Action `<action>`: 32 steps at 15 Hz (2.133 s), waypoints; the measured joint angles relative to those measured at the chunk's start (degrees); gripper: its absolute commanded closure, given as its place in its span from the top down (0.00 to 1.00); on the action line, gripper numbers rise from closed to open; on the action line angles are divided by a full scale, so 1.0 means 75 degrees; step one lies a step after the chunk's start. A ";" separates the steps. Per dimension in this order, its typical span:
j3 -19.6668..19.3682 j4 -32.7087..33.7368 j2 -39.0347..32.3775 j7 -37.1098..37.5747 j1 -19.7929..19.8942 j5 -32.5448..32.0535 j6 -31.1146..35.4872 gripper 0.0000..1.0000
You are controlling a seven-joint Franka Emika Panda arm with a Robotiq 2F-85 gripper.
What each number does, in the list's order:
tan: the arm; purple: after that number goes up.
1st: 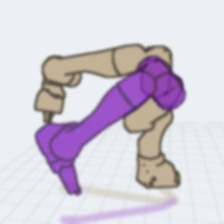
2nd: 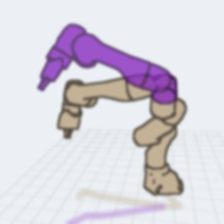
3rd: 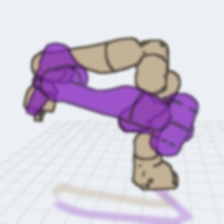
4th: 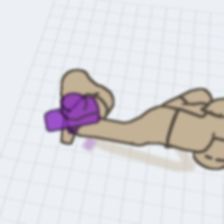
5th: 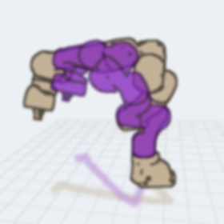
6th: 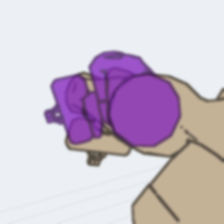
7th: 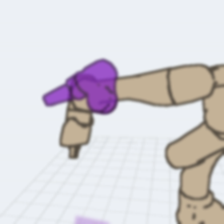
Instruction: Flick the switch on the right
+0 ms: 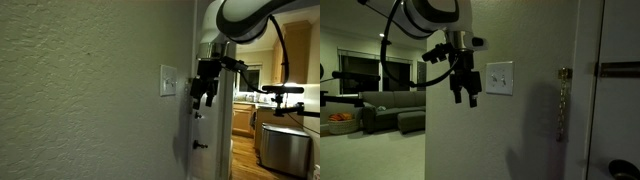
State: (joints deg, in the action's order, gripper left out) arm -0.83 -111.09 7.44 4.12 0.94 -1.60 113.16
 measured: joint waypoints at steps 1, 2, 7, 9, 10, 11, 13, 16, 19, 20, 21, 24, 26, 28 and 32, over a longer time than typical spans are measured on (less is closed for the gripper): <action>-0.0037 0.0126 -0.0076 0.0000 0.0020 -0.0004 0.0097 1.00; -0.0062 0.0252 -0.0163 0.0000 0.0038 -0.0004 0.0188 1.00; -0.0123 0.0990 -0.0748 0.0000 0.0082 -0.0003 0.0790 0.98; -0.0168 0.1300 -0.1005 0.0000 0.0091 -0.0002 0.0976 0.76; -0.0196 0.1442 -0.1115 0.0000 0.0098 -0.0002 0.1043 0.71; -0.0225 0.1574 -0.1205 0.0000 0.0102 -0.0002 0.1095 0.66; -0.0286 0.1807 -0.1334 0.0000 0.0110 -0.0002 0.1145 0.51; -0.0360 0.2068 -0.1425 0.0000 0.0116 0.0001 0.1165 0.32; -0.0388 0.2256 -0.1494 0.0000 0.0152 0.0031 0.1212 0.31; -0.0389 0.2291 -0.1508 0.0000 0.0169 0.0060 0.1253 0.35; -0.0392 0.2323 -0.1523 0.0000 0.0183 0.0110 0.1298 0.39; -0.0393 0.2395 -0.1571 0.0000 0.0196 0.0299 0.1397 0.48; -0.0393 0.2457 -0.1624 0.0000 0.0196 0.0431 0.1422 0.46; -0.0393 0.2522 -0.1678 0.0000 0.0198 0.0519 0.1431 0.21; -0.0349 0.2582 -0.1701 0.0000 0.0188 0.0720 0.1433 0.05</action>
State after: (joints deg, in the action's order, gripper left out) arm -3.45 -91.73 -5.32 4.12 2.36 3.80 123.91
